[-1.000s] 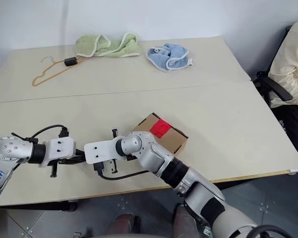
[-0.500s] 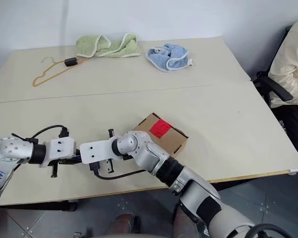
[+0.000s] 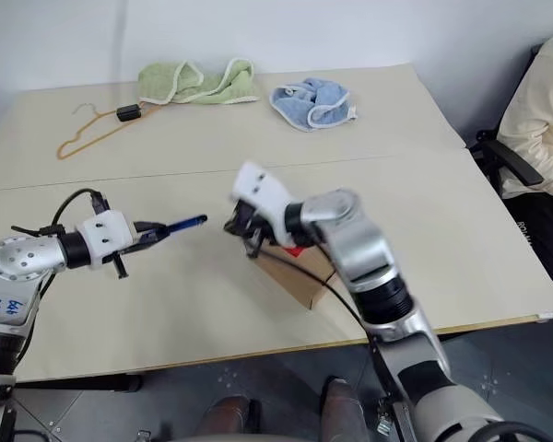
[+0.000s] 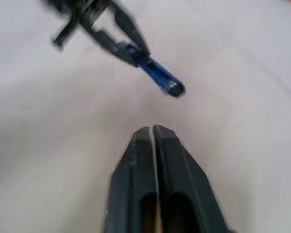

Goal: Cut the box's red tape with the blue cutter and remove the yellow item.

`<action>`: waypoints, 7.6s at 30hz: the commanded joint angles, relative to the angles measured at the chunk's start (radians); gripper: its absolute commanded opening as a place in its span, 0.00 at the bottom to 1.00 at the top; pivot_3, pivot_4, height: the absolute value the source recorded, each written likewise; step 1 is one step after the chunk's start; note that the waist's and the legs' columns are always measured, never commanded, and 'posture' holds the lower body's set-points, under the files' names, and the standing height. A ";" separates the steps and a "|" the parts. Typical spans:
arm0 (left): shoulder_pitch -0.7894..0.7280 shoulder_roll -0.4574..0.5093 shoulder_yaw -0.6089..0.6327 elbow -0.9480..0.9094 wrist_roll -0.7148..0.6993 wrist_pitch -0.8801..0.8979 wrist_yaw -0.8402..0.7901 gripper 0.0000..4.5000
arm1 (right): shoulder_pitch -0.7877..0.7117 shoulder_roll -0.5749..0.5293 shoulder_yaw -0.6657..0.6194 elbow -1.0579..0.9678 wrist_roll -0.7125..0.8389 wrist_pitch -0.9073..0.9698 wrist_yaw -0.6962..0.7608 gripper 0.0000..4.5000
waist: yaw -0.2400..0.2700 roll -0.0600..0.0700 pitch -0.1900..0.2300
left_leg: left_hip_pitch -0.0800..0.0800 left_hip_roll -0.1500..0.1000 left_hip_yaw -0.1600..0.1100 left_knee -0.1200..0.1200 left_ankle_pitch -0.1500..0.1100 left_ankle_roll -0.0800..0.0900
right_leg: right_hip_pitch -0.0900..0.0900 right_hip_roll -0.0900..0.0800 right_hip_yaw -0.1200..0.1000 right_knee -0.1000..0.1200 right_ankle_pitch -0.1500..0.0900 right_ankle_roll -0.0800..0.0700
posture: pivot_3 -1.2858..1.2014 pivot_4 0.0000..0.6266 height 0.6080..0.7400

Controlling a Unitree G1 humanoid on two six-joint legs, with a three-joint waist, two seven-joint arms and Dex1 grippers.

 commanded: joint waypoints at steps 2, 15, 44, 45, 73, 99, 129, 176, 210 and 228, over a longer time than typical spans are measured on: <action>-0.084 -0.048 -0.001 0.065 0.018 -0.180 0.057 0.09 | -0.132 0.001 -0.154 0.009 0.139 0.212 -0.064 0.44 | -0.002 0.000 0.000 | 0.000 0.000 0.000 0.000 0.000 0.000 | -0.001 0.000 0.000 0.000 0.000 0.000 | 0.52 0.24 1.00; -0.266 -0.221 -0.100 0.198 0.054 -0.360 0.115 0.09 | -0.256 0.017 -0.247 0.185 0.289 0.296 -0.252 0.99 | -0.001 0.000 0.000 | -0.002 0.000 0.001 0.001 0.000 0.000 | -0.001 0.000 0.000 -0.001 0.002 0.001 | 0.52 0.24 1.00; -0.266 -0.237 -0.127 0.182 0.043 -0.387 0.113 0.09 | -0.266 -0.064 -0.101 0.322 0.366 0.170 -0.250 0.03 | -0.004 0.000 0.000 | -0.002 0.000 0.001 0.002 0.000 0.000 | -0.001 0.000 0.000 -0.002 0.002 0.001 | 0.52 0.24 1.00; -0.265 -0.237 -0.127 0.182 0.043 -0.384 0.114 0.09 | -0.266 -0.066 -0.100 0.322 0.368 0.171 -0.249 0.04 | -0.004 0.000 0.000 | -0.002 0.000 0.001 0.002 0.000 0.000 | -0.001 0.000 0.000 -0.002 0.002 0.001 | 0.52 0.24 1.00; -0.308 -0.191 -0.017 -0.121 -0.320 0.660 -0.038 1.00 | -0.127 -0.344 -0.282 0.022 0.471 0.251 -0.325 0.04 | 0.005 -0.001 0.000 | -0.008 0.000 -0.001 0.004 -0.001 0.001 | -0.002 0.000 -0.001 -0.003 0.002 0.002 | 0.52 0.24 1.00; -0.481 -0.285 -0.321 -0.205 -0.448 1.363 -0.147 0.00 | 0.207 -0.527 -0.323 -0.390 0.621 0.367 -0.429 0.04 | 0.009 -0.001 0.000 | -0.007 -0.001 0.002 0.007 -0.001 0.002 | -0.002 0.000 0.002 -0.002 0.004 0.002 | 0.52 0.24 1.00; -0.584 -0.295 -0.555 -0.110 -0.307 1.422 -0.123 0.00 | 0.141 -0.644 -0.137 -0.300 0.586 0.286 -0.372 0.04 | 0.041 -0.002 0.000 | -0.007 -0.001 0.002 0.016 -0.003 0.006 | 0.002 0.000 0.003 -0.002 0.007 0.004 | 0.52 0.24 1.00; -0.522 -0.366 -0.526 -0.146 -0.312 1.502 -0.011 0.00 | -0.074 -0.786 0.195 -0.142 0.527 0.337 -0.109 0.04 | 0.052 -0.005 -0.004 | -0.001 -0.002 0.004 0.017 -0.004 0.009 | 0.007 0.000 0.007 -0.004 0.007 0.004 | 0.52 0.24 1.00; -0.517 -0.392 -0.504 -0.106 -0.296 1.483 0.013 0.00 | -0.119 -1.069 0.305 -0.253 0.573 0.440 0.163 0.04 | 0.059 -0.005 -0.004 | 0.004 -0.003 0.001 0.016 -0.008 0.010 | 0.016 0.000 0.007 -0.011 0.007 0.005 | 0.52 0.24 1.00; -0.529 -0.387 -0.538 -0.077 -0.285 1.430 -0.006 0.00 | 0.364 -0.843 -0.448 -0.206 0.424 0.010 -0.194 0.04 | 0.059 -0.009 -0.006 | 0.005 -0.003 0.003 0.017 -0.007 0.010 | 0.019 0.000 0.009 -0.012 0.009 0.008 | 0.52 0.24 1.00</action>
